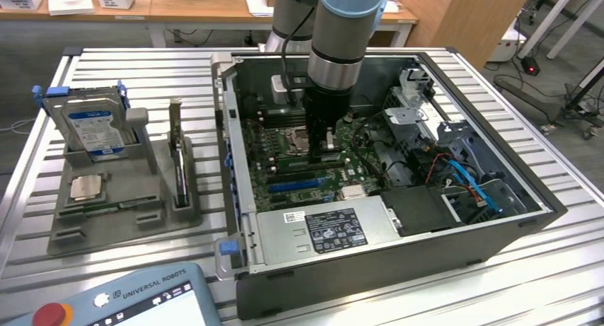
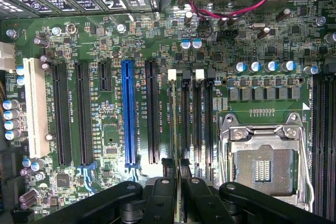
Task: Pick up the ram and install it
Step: 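Insert the ram into the slot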
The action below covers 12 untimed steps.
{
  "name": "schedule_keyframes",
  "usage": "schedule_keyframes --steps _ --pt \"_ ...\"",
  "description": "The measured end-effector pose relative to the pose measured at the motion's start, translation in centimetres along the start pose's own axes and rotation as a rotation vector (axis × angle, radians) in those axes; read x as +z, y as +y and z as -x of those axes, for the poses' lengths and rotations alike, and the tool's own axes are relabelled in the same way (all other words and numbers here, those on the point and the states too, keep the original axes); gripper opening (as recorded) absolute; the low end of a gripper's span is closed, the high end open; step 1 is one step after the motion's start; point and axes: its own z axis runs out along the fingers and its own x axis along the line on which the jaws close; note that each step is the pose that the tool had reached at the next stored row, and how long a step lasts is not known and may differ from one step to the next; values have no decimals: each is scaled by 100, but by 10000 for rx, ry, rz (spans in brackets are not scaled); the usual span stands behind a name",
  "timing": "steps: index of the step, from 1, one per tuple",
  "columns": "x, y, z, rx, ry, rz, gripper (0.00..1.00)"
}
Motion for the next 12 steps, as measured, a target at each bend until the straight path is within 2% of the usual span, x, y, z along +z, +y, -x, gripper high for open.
schedule_keyframes --steps 12 --pt "0 0 0 0 0 0 13"
